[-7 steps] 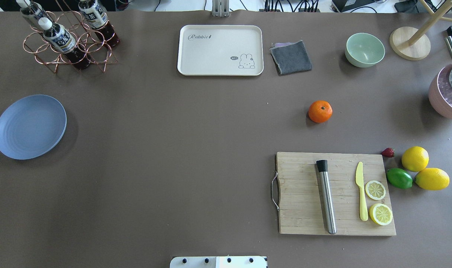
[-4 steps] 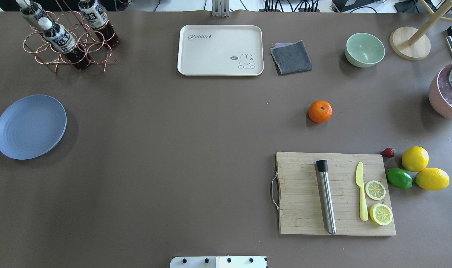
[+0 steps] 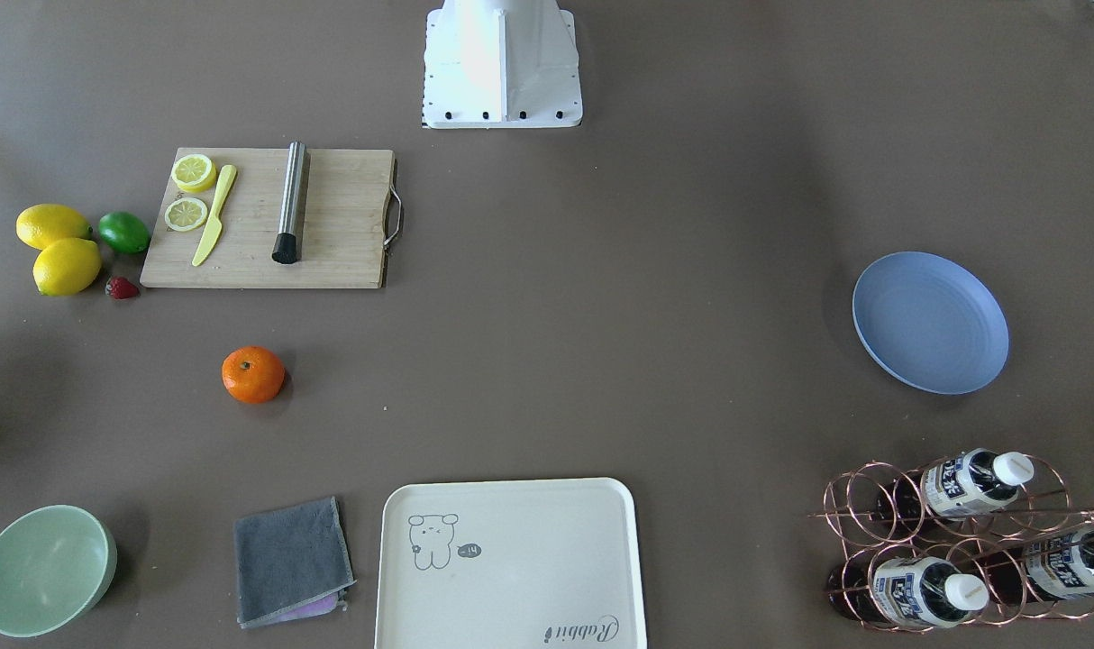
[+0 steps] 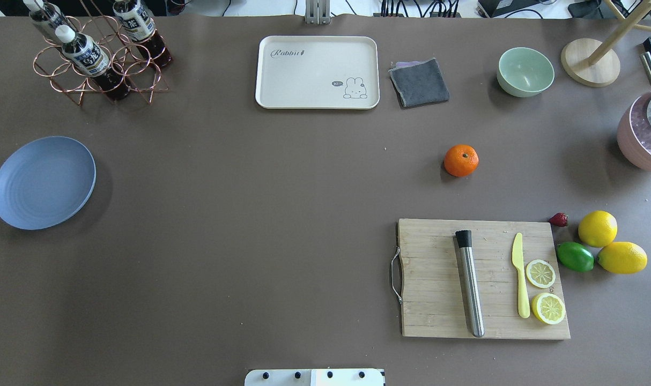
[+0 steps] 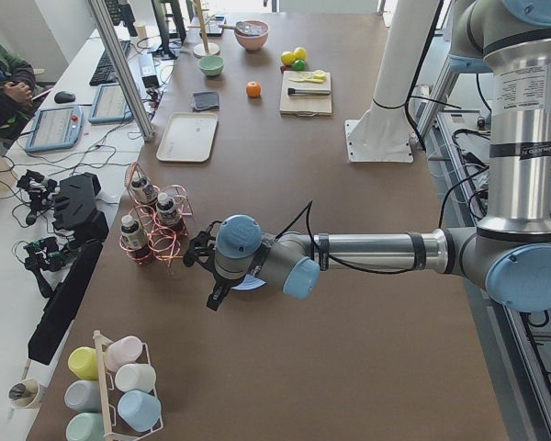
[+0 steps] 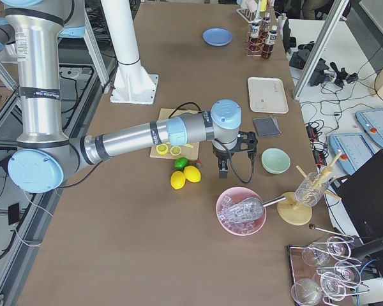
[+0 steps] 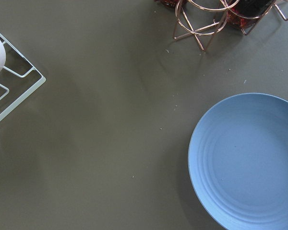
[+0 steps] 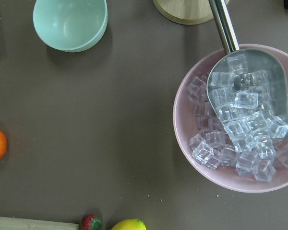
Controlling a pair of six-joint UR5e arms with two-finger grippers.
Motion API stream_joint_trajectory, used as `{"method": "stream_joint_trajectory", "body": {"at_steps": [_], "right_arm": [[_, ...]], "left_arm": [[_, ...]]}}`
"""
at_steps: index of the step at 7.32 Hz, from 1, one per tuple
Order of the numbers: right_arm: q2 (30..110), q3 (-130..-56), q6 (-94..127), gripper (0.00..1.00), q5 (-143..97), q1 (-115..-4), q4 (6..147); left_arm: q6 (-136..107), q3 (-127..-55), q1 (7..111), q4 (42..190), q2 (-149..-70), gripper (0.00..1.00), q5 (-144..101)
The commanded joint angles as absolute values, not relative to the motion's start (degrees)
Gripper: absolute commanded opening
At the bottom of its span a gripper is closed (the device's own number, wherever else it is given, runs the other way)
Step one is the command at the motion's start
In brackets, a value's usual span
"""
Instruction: Pick orange to plate
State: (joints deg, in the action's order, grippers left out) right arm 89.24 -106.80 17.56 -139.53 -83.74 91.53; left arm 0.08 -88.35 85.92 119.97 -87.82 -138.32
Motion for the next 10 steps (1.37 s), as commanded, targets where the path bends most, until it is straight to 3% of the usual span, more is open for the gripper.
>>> {"method": "stream_joint_trajectory", "body": {"at_steps": [1,3,7,10], "right_arm": [[86.0,-106.4,32.7,1.00,-137.0,-76.4,84.5],[83.8,-106.2,45.8,1.00,-131.3,-68.3,77.6],[77.9,-106.0,57.6,1.00,-121.8,-55.7,77.0],[74.3,-103.4,59.2,1.00,-119.2,-53.2,77.1]], "left_arm": [[-8.1,-83.5,82.2,124.8,-91.0,0.98,-137.9],[-19.4,-76.5,77.5,137.6,-93.1,0.98,-137.2],[-23.0,-76.0,71.2,140.8,-93.1,0.98,-132.5],[-23.0,-74.8,69.3,141.6,-92.9,0.98,-132.5]]}}
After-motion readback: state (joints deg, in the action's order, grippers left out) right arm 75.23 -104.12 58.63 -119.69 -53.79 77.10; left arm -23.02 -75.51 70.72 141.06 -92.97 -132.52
